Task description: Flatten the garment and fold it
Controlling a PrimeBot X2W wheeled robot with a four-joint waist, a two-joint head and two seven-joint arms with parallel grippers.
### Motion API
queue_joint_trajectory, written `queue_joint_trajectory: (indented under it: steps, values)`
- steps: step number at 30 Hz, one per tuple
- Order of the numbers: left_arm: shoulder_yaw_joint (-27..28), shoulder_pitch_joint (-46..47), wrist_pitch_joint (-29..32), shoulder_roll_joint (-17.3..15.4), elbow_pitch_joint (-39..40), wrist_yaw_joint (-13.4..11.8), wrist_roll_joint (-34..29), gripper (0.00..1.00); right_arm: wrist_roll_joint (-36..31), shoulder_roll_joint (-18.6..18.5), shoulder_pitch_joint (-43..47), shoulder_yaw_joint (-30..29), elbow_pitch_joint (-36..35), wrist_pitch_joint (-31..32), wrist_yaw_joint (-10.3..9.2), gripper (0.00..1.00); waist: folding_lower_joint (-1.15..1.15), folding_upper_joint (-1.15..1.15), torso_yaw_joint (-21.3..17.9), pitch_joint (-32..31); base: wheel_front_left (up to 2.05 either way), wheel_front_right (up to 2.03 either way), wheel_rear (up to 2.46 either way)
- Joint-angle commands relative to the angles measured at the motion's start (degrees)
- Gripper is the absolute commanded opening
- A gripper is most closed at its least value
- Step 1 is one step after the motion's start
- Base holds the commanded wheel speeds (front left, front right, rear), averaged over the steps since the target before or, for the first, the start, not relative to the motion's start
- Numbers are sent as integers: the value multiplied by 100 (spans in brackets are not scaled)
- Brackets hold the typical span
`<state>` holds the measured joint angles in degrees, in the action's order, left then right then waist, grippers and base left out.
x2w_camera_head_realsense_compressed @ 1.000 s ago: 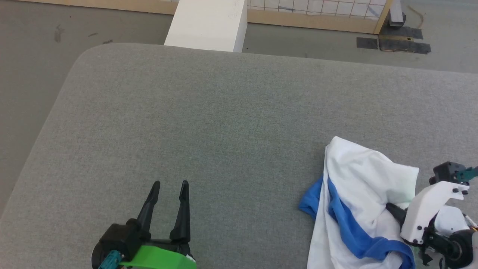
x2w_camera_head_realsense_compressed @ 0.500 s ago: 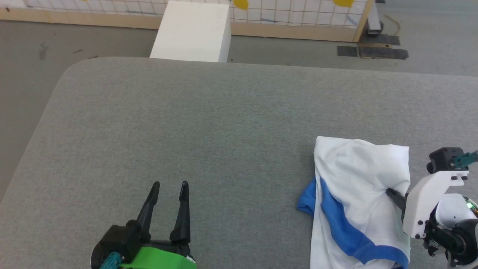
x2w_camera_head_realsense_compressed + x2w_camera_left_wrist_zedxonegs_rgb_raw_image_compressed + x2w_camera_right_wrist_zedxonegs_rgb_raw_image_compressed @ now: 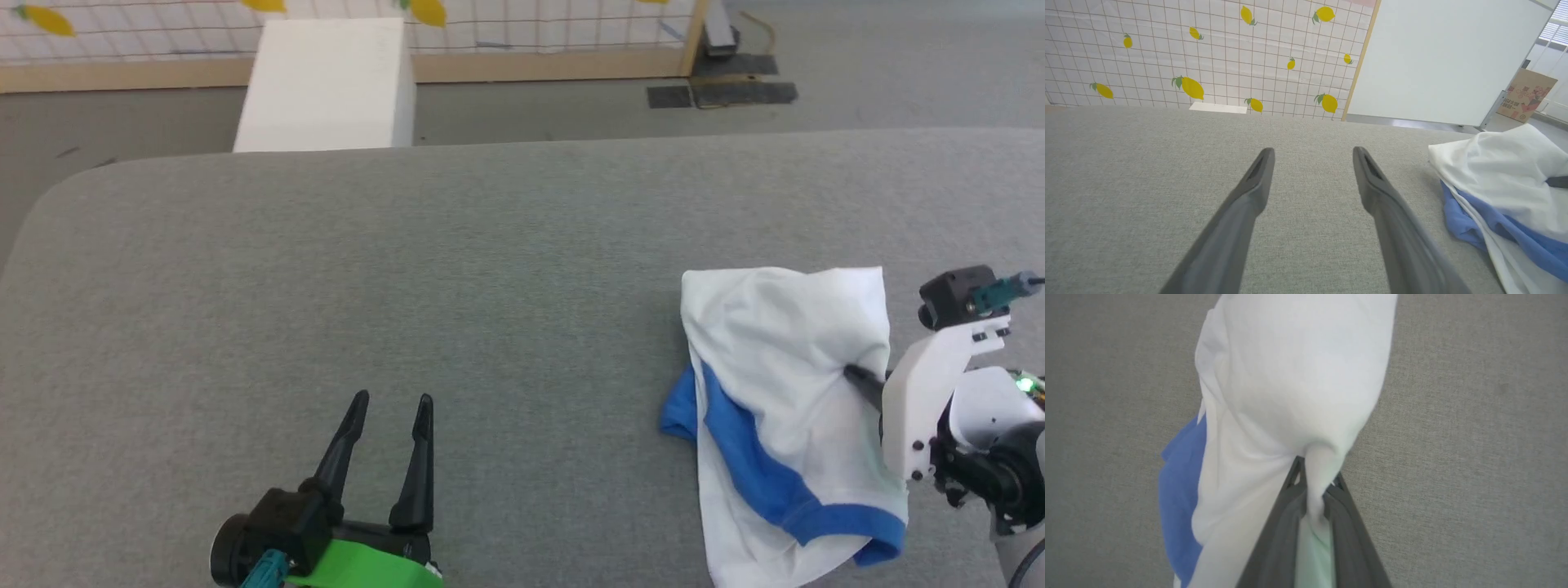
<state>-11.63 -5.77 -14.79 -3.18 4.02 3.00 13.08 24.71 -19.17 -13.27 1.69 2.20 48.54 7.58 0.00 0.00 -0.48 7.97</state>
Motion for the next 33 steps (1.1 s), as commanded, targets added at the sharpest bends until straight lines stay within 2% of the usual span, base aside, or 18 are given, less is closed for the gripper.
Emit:
queue_joint_trajectory:
  steps: [1,12,27,33]
  values:
    - [-6,92,-21,-25,-1,25,-35,100,31,-68,-166,50,25,-50,-9,0,0,0,-279,86,0,0,0]
    - [-181,441,54,-141,174,41,-226,100,86,-677,-957,482,154,-66,-9,0,0,0,-945,534,0,0,0]
    - [-208,864,328,-393,572,-14,-434,100,261,-1296,-1883,775,443,-401,-9,0,0,0,-1553,1222,0,0,0]
    - [-223,1037,505,-531,789,-7,-527,100,424,-1788,-2109,979,485,-598,-9,0,0,0,-1715,1549,0,0,0]
